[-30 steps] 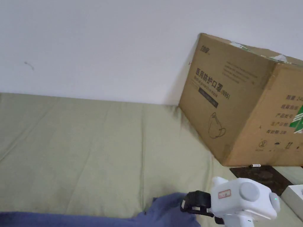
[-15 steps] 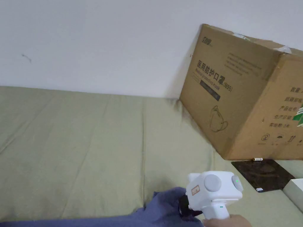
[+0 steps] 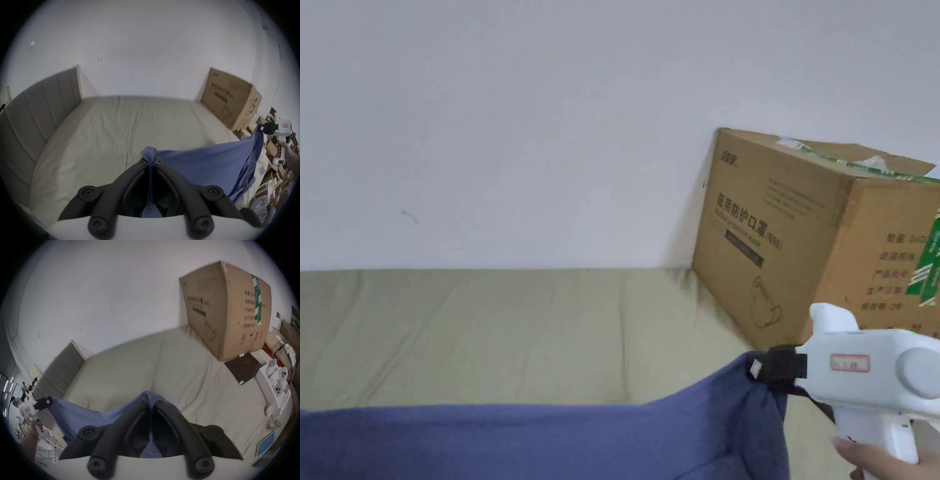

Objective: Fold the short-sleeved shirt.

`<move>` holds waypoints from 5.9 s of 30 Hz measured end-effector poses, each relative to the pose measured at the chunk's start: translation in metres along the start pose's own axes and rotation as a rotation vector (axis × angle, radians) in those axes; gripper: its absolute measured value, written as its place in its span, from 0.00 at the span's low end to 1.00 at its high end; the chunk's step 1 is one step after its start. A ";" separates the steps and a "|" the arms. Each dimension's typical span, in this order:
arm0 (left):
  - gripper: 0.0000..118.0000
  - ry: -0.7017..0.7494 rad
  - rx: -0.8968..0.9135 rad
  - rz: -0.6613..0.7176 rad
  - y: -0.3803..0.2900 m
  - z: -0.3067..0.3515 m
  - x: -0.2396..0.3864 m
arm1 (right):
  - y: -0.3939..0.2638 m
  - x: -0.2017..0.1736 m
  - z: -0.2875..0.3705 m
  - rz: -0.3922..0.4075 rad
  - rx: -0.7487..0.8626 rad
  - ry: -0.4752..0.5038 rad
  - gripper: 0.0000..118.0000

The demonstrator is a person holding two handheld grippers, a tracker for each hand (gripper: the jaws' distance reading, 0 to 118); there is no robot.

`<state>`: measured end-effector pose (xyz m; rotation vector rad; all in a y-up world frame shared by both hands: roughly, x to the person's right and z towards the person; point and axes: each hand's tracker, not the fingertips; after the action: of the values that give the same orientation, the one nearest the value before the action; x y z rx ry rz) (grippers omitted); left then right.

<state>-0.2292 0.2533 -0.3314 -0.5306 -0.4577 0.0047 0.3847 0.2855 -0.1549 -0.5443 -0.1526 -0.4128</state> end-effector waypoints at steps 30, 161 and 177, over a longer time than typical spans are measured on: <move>0.01 0.106 0.302 0.000 0.327 -0.093 0.001 | 0.335 -0.181 -0.030 0.198 0.465 -0.091 0.00; 0.03 0.024 -0.471 0.132 -0.196 0.063 0.026 | -0.309 0.050 0.016 0.152 -0.697 -0.341 0.98; 0.03 0.038 -0.518 0.175 -0.203 0.075 0.025 | -0.294 0.036 0.033 0.141 -0.670 -0.161 0.08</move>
<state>-0.2610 0.1170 -0.1637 -1.0770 -0.3723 0.0441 0.2928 0.0632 0.0205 -1.2426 -0.1275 -0.2757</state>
